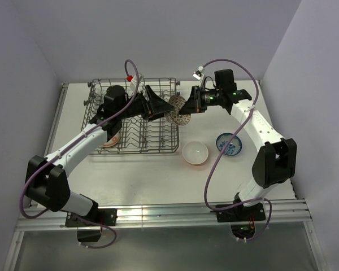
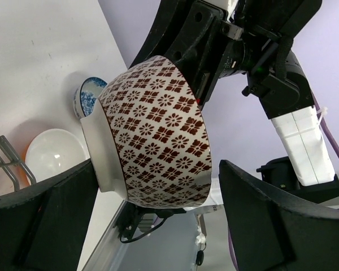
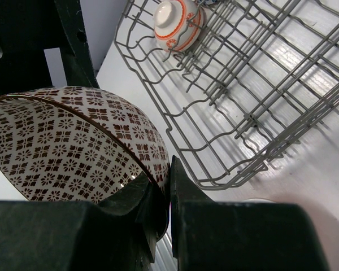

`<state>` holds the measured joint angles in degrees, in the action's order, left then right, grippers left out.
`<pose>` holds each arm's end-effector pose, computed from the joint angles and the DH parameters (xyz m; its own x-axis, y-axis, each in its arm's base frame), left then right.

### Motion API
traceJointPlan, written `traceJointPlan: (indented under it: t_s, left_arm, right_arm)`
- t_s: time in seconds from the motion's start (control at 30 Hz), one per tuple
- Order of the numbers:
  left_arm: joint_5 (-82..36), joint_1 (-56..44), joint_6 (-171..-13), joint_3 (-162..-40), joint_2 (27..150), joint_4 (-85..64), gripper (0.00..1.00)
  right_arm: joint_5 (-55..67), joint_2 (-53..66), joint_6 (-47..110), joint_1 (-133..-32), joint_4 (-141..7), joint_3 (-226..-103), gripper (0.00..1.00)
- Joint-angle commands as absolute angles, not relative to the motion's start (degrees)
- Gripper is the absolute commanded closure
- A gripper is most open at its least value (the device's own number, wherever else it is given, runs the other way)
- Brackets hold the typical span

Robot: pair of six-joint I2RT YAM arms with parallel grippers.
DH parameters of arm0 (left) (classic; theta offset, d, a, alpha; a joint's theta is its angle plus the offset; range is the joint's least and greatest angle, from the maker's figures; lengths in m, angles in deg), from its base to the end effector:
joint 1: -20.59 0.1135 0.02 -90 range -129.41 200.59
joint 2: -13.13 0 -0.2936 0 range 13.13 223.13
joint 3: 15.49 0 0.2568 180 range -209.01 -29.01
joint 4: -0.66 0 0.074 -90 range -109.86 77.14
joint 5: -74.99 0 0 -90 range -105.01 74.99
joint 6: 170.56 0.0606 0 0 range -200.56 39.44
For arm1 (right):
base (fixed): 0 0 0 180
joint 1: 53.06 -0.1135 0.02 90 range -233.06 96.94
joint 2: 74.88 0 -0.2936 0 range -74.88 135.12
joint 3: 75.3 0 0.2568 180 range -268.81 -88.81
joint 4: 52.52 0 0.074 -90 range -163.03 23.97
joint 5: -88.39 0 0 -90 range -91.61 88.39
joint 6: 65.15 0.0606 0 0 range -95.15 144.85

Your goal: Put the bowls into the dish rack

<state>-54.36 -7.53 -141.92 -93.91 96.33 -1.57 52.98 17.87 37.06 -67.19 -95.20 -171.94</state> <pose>0.3004 -0.2041 0.3689 -0.8586 -0.3107 -0.4078 0.3463 0.2352 -0.9082 0.3519 0.1395 0.3558 -0.7540 -0.0634 -0.6538 -0.6119 0.4300 0.6639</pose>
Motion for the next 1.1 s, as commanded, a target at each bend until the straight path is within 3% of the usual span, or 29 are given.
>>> traceJointPlan:
  t_s: [0.0,0.2,0.3,0.33,0.37,0.4,0.47,0.5,0.6,0.73,0.87,0.93,1.07]
  left_arm:
    - [-55.09,-8.41,-142.87,-94.92,96.1,0.24,0.11]
    - [-55.26,-8.33,-142.26,-95.19,96.37,0.77,0.28]
    - [-55.79,-8.33,-141.3,-95.36,96.28,0.94,0.49]
    - [-55.7,-8.33,-140.07,-95.63,96.28,0.51,0.62]
    - [-55.01,-8.41,-139.19,-95.98,96.1,-0.11,0.69]
    - [-54.83,-8.33,-138.66,-96.42,96.1,-0.98,0.84]
    - [-54.21,-7.89,-137.08,-96.68,96.19,-1.69,1.0]
    - [-52.9,-7.54,-136.38,-96.86,96.19,-3.26,1.0]
    - [-52.45,-5.17,-135.93,-96.33,96.72,-3.8,1.0]
    - [-50.79,-2.36,-133.04,-97.38,97.86,-6.87,1.0]
    - [-48.68,-1.3,-128.47,-100.19,100.75,-10.73,1.0]
    - [-47.36,-0.68,-124.45,-102.65,101.99,-12.32,1.0]
    - [-39.56,-0.59,-113.37,-110.64,107.77,-19.69,1.0]
  right_arm:
    - [51.39,14.16,37.34,-68.08,-91.78,-172.31,1.0]
    - [50.51,14.07,36.72,-68.44,-92.23,-171.87,1.0]
    - [50.86,14.68,36.37,-68.53,-93.01,-172.48,1.0]
    - [50.86,15.12,36.02,-68.61,-93.71,-173.01,1.0]
    - [51.03,16.17,35.49,-68.61,-95.29,-174.14,0.95]
    - [51.12,16.53,35.58,-68.61,-95.74,-174.5,0.84]
    - [51.21,17.14,35.58,-68.61,-96.53,-175.29,0.73]
    - [51.21,17.41,35.66,-68.61,-96.71,-175.47,0.63]
    - [50.86,17.85,35.14,-68.61,-97.58,-176.26,0.51]
    - [51.21,18.46,34.96,-68.52,-98.55,-177.05,0.43]
    - [51.12,18.47,34.35,-68.09,-99.87,-177.58,0.28]
    - [51.21,18.29,34.26,-67.3,-100.22,-177.58,0.07]
    - [51.91,17.41,33.91,-65.1,-101.19,-177.14,0.01]
